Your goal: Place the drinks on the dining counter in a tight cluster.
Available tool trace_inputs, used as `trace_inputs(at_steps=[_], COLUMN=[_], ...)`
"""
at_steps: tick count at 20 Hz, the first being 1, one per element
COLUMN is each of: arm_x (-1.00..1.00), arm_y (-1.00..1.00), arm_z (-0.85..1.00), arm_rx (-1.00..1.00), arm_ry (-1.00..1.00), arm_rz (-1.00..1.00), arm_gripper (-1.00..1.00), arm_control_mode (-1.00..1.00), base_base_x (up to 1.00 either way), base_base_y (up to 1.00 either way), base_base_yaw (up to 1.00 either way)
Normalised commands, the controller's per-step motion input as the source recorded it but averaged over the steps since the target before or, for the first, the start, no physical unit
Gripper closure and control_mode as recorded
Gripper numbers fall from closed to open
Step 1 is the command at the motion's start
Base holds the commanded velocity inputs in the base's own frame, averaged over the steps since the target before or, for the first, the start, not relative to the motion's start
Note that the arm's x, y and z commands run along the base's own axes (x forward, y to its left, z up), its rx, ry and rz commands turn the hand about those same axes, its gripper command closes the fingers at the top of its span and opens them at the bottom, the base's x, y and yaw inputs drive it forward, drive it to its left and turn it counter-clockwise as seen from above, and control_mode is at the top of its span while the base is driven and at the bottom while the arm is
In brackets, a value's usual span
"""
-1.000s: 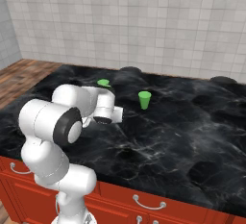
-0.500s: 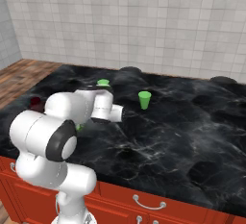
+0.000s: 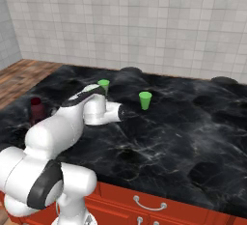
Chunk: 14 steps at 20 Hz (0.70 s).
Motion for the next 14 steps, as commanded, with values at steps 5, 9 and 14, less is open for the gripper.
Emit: trace_inputs(at_steps=[5,9,14], arm_x=[-0.41,-0.37,-0.35], arm_y=[-0.18,-0.21,-0.21], arm_z=[0.2,0.14,0.14], arm_rx=[-0.15,-0.12,-0.04], arm_ry=[0.11,0.23,0.4], arm_rz=[-0.31,-0.38,-0.36], arm_gripper=[-1.0,-1.0,-1.0], arm_control_mode=[-1.0,-1.0,-1.0], base_base_x=[0.0,0.0,0.0], base_base_y=[0.0,0.0,0.0], base_base_yaw=[0.0,0.0,0.0])
